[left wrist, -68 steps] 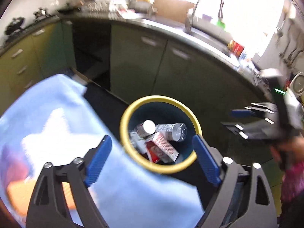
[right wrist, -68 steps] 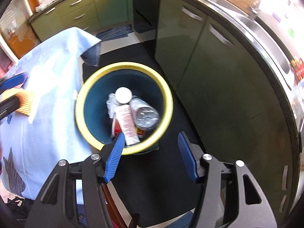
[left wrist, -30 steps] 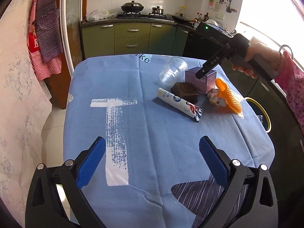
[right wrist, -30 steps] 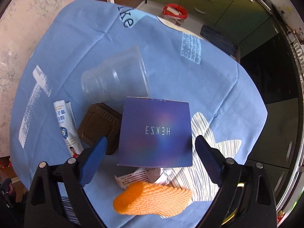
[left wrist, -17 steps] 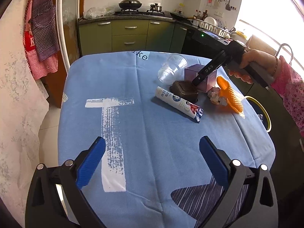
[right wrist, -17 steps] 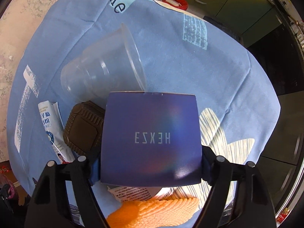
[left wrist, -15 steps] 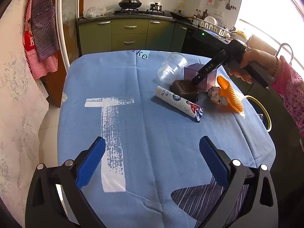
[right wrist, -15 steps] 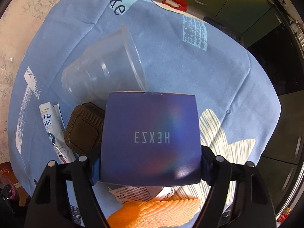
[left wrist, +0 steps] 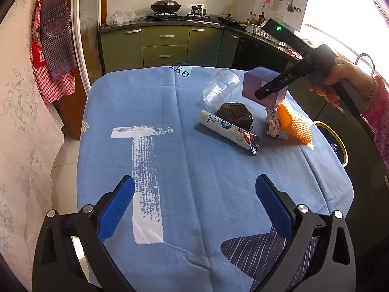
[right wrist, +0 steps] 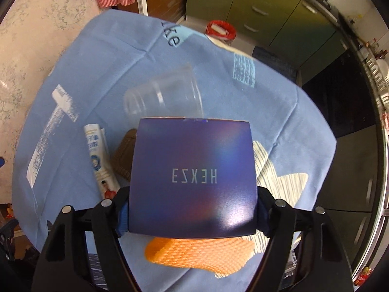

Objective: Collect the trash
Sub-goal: 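Carry the purple box over the bin and open the right tool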

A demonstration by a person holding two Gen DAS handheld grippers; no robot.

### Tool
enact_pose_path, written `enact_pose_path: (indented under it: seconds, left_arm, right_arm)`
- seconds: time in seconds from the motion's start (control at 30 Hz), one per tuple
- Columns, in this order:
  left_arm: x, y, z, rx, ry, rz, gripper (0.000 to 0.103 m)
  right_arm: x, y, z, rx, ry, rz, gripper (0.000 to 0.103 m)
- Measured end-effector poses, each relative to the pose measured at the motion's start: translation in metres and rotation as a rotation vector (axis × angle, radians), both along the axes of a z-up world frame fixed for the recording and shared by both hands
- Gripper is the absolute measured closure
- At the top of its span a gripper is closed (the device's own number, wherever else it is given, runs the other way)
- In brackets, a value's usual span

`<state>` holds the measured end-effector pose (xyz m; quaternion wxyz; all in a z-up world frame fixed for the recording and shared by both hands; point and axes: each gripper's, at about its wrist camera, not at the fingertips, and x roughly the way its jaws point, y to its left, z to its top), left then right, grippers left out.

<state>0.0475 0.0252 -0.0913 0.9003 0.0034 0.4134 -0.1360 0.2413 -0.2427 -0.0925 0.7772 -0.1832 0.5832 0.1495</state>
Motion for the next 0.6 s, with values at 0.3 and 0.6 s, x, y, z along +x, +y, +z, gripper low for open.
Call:
enact_pose_path:
  seconds: [0.3, 0.6]
  left_arm:
    - [-0.008, -0.017, 0.008, 0.013, -0.023, -0.033, 0.005]
    - [-0.014, -0.054, 0.02, 0.039, -0.054, -0.096, 0.005]
  right_arm:
    - [-0.061, -0.02, 0.037, 0.0, -0.13, 0.004, 0.03]
    - [-0.099, -0.069, 0.043, -0.005, -0.181, -0.052, 0.03]
